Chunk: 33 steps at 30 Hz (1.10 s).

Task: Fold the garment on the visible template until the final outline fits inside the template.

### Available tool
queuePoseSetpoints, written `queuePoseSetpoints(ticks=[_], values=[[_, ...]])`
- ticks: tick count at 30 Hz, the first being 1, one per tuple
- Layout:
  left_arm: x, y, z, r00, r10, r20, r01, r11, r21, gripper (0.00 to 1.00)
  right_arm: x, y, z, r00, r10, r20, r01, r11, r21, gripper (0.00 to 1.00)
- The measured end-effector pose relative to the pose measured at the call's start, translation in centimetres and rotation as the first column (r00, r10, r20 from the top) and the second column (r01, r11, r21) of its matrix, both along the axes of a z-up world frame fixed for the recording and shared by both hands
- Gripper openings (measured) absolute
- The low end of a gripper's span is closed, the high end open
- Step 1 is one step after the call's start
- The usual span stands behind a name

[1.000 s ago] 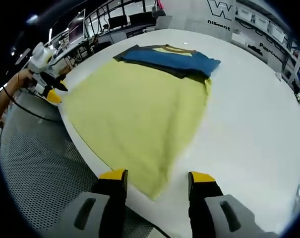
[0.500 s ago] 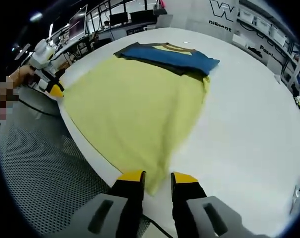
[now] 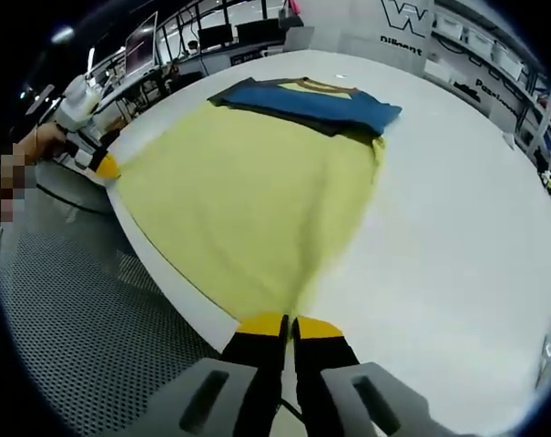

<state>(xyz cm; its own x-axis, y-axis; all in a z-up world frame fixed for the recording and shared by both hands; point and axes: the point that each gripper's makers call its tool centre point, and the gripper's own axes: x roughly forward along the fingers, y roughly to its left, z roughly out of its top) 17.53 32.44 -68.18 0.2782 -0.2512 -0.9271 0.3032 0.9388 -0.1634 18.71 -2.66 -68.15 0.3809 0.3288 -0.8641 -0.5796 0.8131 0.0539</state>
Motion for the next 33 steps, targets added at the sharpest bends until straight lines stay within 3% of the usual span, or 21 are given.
queuePoseSetpoints(ticks=[6,14,22,28,33], values=[[-0.5,-0.2,0.5,1.000,-0.024,-0.008,0.024,1.000,-0.004,0.07,-0.4,-0.2,0.8,0.999,0.048,-0.012,-0.048,0.999,-0.014,0.00],[-1.8,-1.0,2.4,0.998,-0.069,-0.012,0.069,0.997,-0.020,0.07,-1.6,-0.4,2.5,0.993,0.108,-0.044,-0.109,0.994,-0.011,0.00],[-2.7,-1.1,3.9,0.998,-0.064,-0.022,0.063,0.998,-0.031,0.07,-2.9,-0.3,3.3,0.982,0.174,-0.068,-0.176,0.984,-0.023,0.00],[-2.5,-1.2,5.8,0.998,-0.057,0.022,0.059,0.997,-0.054,0.07,-2.6,-0.1,5.3,0.977,0.209,-0.033,-0.210,0.977,-0.025,0.00],[-1.3,-1.1,7.0,0.997,-0.054,0.059,0.058,0.996,-0.070,0.07,-1.4,0.2,6.9,0.977,0.215,0.012,-0.215,0.977,0.001,0.00]])
